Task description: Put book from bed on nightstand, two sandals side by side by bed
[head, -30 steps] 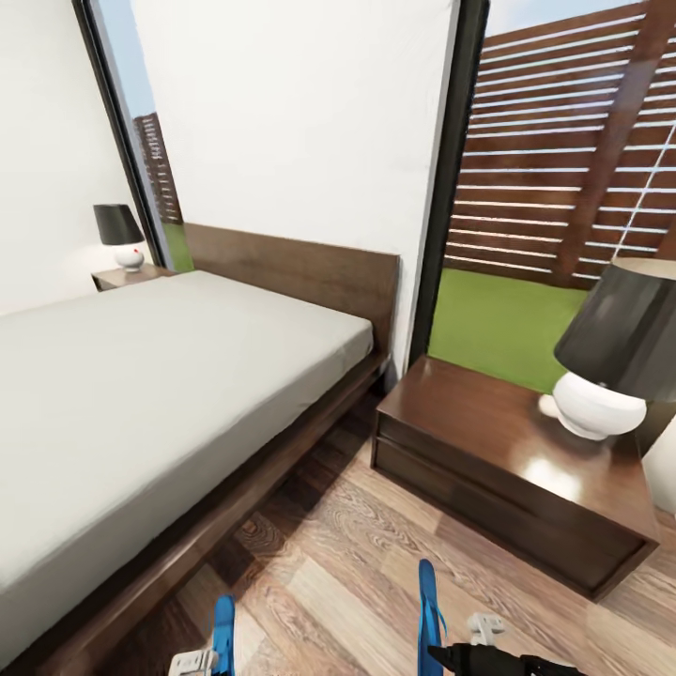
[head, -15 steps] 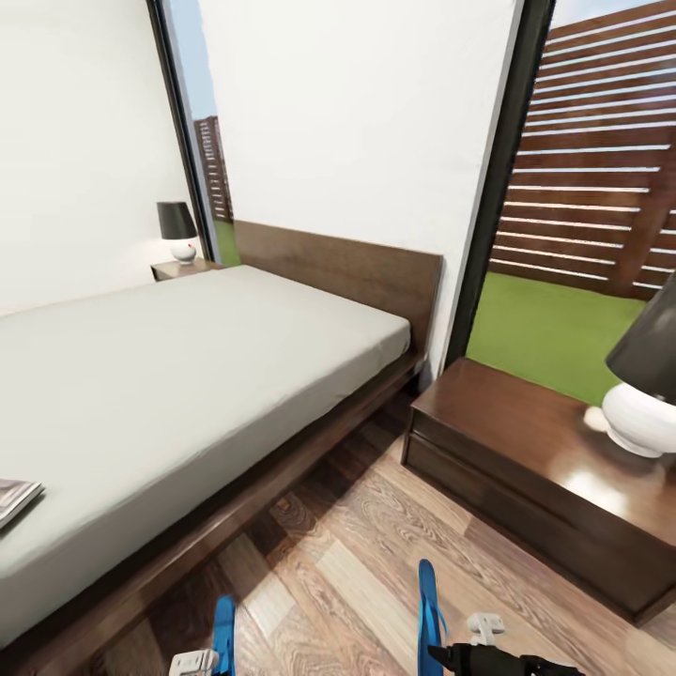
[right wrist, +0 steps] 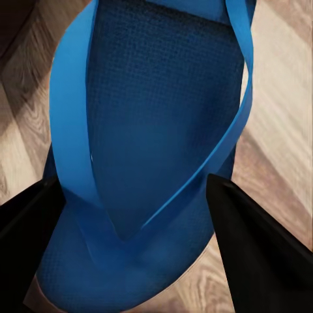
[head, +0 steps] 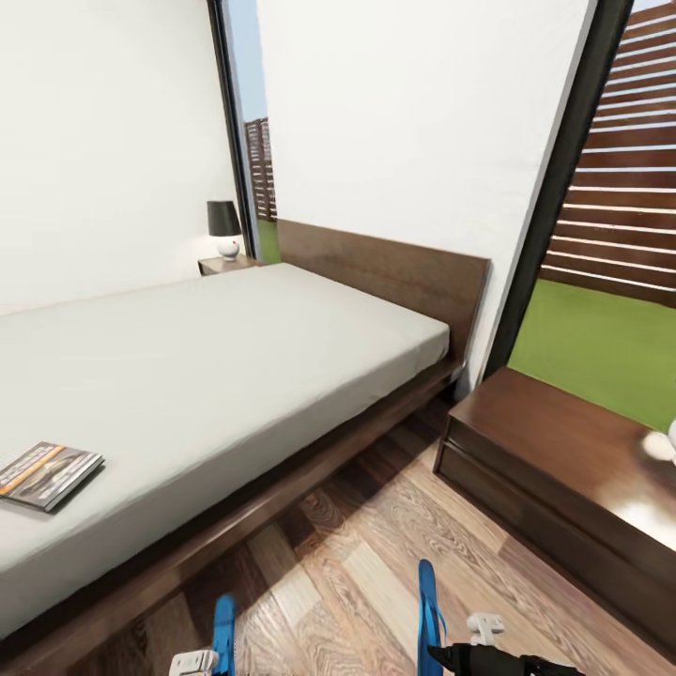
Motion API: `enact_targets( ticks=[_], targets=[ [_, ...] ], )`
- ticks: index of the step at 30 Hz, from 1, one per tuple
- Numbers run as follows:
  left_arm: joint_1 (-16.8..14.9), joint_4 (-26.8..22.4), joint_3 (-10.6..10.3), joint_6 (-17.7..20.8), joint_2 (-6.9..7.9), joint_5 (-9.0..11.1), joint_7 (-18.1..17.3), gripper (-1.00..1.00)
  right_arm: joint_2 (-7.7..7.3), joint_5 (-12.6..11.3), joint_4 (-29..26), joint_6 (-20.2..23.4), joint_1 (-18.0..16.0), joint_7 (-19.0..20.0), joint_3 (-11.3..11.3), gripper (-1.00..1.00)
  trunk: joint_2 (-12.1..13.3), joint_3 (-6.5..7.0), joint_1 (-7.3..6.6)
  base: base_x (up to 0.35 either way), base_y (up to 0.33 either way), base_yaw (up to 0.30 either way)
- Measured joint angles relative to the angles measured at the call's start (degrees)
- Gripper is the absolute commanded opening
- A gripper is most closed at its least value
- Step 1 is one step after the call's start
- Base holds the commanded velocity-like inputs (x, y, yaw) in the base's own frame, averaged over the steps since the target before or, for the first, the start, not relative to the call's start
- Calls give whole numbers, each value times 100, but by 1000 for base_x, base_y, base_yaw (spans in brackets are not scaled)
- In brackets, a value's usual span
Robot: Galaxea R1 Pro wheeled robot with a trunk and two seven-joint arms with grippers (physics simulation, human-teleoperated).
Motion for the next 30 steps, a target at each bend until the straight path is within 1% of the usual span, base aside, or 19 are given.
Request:
enact_targets(
  ticks=[8,15,30],
  targets=[
    [-1,0,-7,0,-3,0,0,-100,3,0,0,0,-1,-1,1,-100,0,0,0,-12,0,265],
    [-2,1,-16,0,-34,0,0,-100,3,3,1,0,1,-2,7,-100,0,0,2,-235,0,265],
    [-4,0,-10,0,-35,2,0,-100,3,0,0,0,0,-2,-1,-100,0,0,0,-9,0,265]
  ],
)
